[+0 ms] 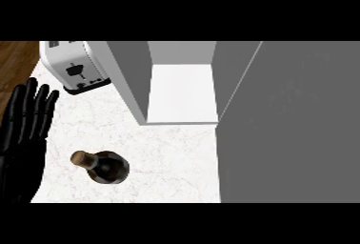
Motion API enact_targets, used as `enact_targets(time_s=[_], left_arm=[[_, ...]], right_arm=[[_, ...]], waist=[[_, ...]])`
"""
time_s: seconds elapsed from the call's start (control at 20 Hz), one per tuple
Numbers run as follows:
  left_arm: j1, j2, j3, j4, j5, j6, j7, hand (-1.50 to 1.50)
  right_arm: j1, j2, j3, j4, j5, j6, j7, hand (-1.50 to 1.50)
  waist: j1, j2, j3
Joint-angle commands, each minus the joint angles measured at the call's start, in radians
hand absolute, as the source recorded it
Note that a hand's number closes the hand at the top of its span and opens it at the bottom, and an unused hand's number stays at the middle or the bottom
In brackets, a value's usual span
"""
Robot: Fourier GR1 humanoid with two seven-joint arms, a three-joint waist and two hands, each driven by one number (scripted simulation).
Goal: Pick up the wine, place it into the cabinet and close the cabinet
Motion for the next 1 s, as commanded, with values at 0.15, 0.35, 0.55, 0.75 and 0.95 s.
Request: enact_targets(time_s=[0.15,0.35,0.55,0.75,0.95], left_arm=[[0.115,0.006,-0.167,-0.1,0.061,-0.159,-0.065,-1.5],[0.233,-0.048,-0.321,-0.062,0.238,-0.235,0.013,-1.5],[0.391,-0.024,-0.408,-0.177,0.241,-0.245,0.014,-1.5],[0.428,-0.006,-0.474,-0.32,0.226,-0.204,0.104,-1.5],[0.515,0.019,-0.523,-0.363,0.203,-0.204,0.07,-1.5]], right_arm=[[0.071,-0.01,0.033,-0.065,-0.042,0.064,-0.006,-1.5],[0.129,-0.053,0.151,-0.111,-0.131,0.195,0.098,-1.5],[0.169,-0.082,0.143,-0.238,-0.197,0.208,0.208,-1.5],[0.16,-0.084,0.133,-0.289,-0.235,0.21,0.263,-1.5],[0.139,-0.104,0.099,-0.373,-0.265,0.195,0.358,-1.5]], waist=[[0.023,-0.003,0.028],[0.022,-0.005,0.025],[0.029,-0.005,0.027],[0.027,-0.002,0.028],[0.03,-0.003,0.028]])
